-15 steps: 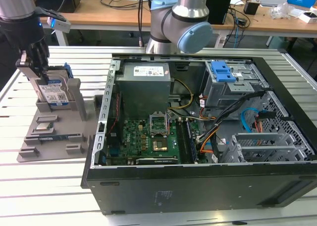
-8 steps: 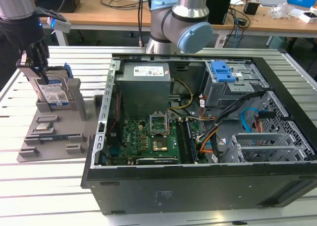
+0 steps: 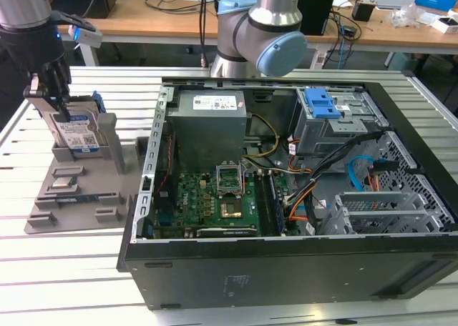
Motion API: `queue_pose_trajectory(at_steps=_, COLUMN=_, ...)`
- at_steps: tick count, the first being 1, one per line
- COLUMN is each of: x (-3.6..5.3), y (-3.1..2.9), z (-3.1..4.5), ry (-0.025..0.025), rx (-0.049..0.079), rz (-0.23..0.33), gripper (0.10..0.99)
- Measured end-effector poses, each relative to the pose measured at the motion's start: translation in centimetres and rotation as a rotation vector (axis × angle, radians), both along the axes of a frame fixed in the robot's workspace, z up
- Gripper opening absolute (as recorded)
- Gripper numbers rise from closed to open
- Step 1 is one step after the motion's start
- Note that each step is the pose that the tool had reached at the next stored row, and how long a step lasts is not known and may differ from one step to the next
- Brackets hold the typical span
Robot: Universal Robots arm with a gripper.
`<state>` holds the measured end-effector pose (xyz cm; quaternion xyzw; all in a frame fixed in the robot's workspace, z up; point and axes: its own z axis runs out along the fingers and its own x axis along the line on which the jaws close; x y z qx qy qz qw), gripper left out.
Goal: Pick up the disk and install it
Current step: 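Pick up the disk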
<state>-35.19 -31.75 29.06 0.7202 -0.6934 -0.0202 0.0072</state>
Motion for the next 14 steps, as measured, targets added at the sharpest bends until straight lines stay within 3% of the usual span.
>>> queue_pose_trajectory(at_steps=5, x=0.00, y=0.11, z=1.19, ry=0.0000, rx=0.000, rz=0.000, gripper=0.365)
queue_pose_trajectory(at_steps=10, x=0.02, y=0.32, z=2.99, ry=0.0002, rx=0.000, rz=0.000, gripper=0.365)
queue_pose_trajectory(at_steps=14, x=0.03, y=0.47, z=3.80, ry=0.0004, rx=-0.001, rz=0.000, gripper=0.365)
